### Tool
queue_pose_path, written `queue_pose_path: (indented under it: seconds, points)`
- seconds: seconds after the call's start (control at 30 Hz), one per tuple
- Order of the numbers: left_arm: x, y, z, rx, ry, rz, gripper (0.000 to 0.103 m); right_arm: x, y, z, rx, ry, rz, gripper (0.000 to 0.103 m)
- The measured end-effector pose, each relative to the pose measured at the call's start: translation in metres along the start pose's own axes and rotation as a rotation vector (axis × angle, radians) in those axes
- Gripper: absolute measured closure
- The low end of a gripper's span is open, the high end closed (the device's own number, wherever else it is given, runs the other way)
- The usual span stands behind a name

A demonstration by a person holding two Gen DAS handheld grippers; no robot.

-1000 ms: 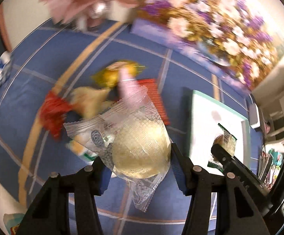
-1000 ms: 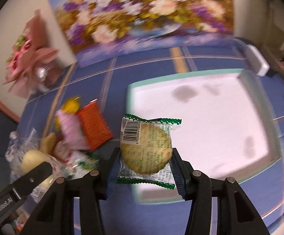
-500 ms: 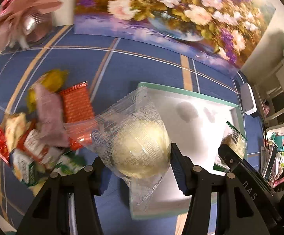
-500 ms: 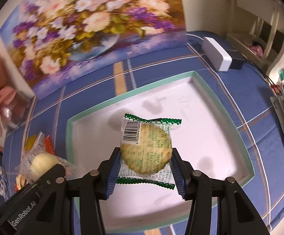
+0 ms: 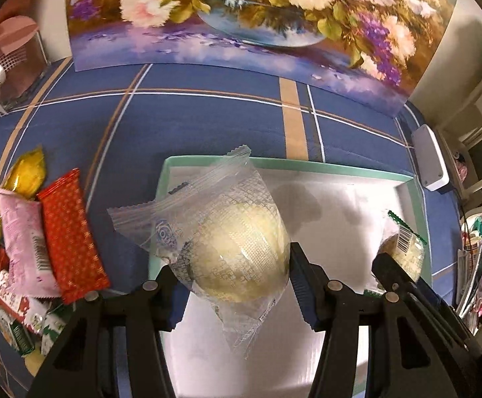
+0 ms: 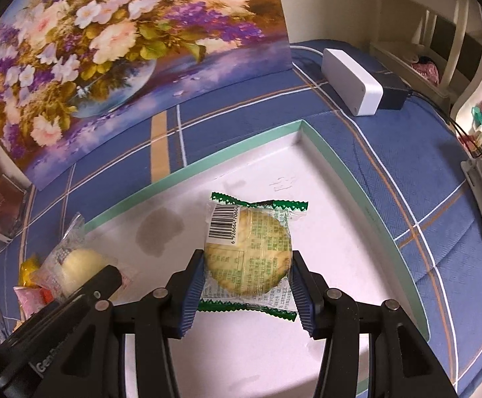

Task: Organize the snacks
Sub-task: 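Carry both snacks into the white tray and open both tools to release, then move both tools back over the snack pile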

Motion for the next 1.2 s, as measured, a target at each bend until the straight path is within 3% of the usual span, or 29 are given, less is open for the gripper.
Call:
queue_pose_path:
  seconds: [0.2,0.33,0.47,0.53,0.6,0.9,1.0,1.2]
  points:
    - [0.007,0.003,0.001,-0.019,-0.027,0.014,0.045,0.003,0.010,-0.005,0.006,-0.014,0.021,0.050]
    - [-0.003,0.003,0.000,-0.018,-0.012,0.012,0.039,0.001,0.010,-0.003,0.007,-0.032,0.011,0.050]
    - [-0.019,-0.003,0.003,-0.035,0.004,0.016,0.037,-0.007,0.008,-0.002,-0.027,-0.021,0.026,0.041]
    - [-0.027,-0.009,0.007,-0.051,0.010,0.011,0.028,-0.012,0.008,0.001,-0.029,-0.022,0.019,0.040]
    - [-0.034,-0.017,0.012,-0.071,0.017,-0.003,0.025,-0.016,0.008,0.006,-0.031,-0.024,0.022,0.039]
    - [-0.059,-0.074,0.058,-0.148,0.000,-0.153,0.023,-0.038,0.016,0.037,-0.050,-0.036,0.035,0.036]
    - [-0.067,-0.091,0.072,-0.166,0.012,-0.187,0.011,-0.046,0.016,0.045,-0.051,-0.036,0.034,0.032]
    - [-0.091,-0.123,0.095,-0.180,0.038,-0.282,0.005,-0.064,0.009,0.063,-0.073,-0.027,0.027,0.032]
Point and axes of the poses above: each gripper's, at about its wrist camera, not at the fingertips, and x roughly the way its jaws point, y to its right, z to its underside, the point moved 10 cm from there along x, roughly the way its jaws point, and after that the axes turned 15 degrees about x, right-handed, at the moved point
